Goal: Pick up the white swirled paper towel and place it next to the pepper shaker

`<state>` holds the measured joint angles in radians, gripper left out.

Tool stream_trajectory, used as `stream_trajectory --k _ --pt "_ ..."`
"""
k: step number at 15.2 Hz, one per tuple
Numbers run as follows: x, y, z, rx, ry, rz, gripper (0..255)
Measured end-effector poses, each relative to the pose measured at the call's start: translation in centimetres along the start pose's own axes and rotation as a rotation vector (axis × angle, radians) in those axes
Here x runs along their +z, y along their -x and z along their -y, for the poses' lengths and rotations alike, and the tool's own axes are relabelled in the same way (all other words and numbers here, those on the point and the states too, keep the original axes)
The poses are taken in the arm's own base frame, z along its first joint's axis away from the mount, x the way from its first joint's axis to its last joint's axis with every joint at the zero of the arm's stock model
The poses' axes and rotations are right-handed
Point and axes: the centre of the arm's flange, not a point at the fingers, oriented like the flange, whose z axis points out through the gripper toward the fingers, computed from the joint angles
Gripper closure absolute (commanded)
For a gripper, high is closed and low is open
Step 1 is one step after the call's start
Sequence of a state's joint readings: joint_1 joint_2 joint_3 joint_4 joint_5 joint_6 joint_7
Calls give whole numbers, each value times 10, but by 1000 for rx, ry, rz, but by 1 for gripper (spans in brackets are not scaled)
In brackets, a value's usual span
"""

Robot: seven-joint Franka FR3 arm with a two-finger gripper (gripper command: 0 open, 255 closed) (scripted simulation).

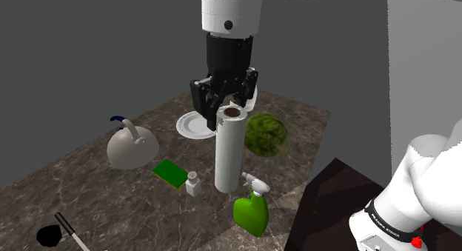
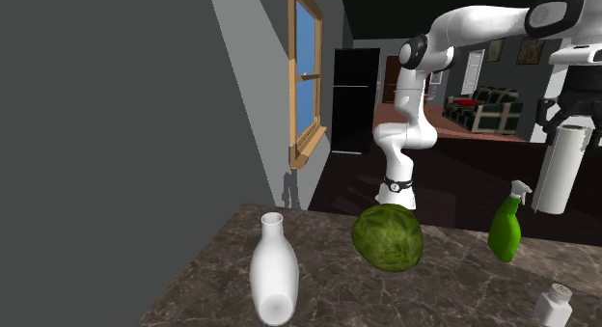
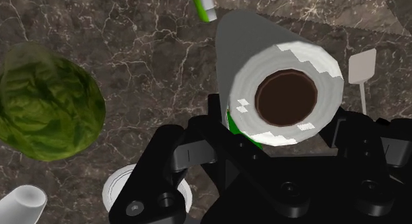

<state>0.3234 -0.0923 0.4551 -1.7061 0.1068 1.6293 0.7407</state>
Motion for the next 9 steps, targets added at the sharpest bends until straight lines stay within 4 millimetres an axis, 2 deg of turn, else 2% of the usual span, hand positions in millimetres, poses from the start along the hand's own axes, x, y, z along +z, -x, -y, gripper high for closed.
stream_trajectory --k 9 --pt "48 -3 -1 0 0 0 255"
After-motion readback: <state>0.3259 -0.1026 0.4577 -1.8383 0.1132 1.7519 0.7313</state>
